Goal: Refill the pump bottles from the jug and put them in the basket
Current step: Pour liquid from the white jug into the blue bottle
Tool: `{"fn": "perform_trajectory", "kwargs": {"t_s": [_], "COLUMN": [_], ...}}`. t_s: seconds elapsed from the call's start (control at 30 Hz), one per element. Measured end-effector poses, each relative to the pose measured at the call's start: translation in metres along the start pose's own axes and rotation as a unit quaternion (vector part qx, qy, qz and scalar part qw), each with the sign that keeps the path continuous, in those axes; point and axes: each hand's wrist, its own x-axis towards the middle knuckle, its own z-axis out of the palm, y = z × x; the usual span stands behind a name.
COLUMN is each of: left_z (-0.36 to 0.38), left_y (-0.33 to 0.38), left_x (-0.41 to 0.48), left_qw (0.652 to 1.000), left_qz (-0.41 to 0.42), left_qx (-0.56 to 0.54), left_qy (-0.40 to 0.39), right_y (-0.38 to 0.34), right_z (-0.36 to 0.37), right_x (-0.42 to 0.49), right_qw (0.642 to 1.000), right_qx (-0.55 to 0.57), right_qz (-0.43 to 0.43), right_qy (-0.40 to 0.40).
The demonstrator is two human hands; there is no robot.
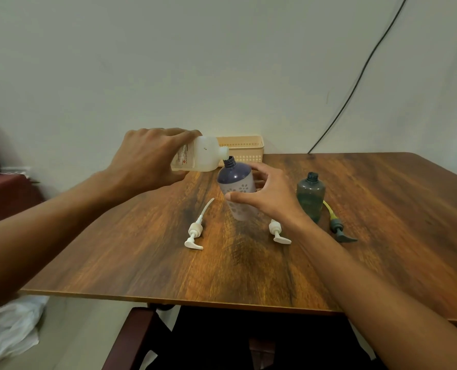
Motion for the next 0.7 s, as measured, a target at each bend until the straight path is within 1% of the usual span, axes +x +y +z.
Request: {"fn": "perform_trajectory", "kwargs": {"t_s": [0.7], "left_z": [-0.014], "left_y": [0.004], "left_x": [0.007], "left_qw": [0.999], "left_qz": [0.015], "left_qx": [0.03], "left_qy": [-0.02], "right_y": [-0.001], "right_z": [0.001], "right_x": [-0.002], "right_qw": [1.0], "right_qx": [0.013], "right_qz": [0.005], "right_qy": [0.001]}}
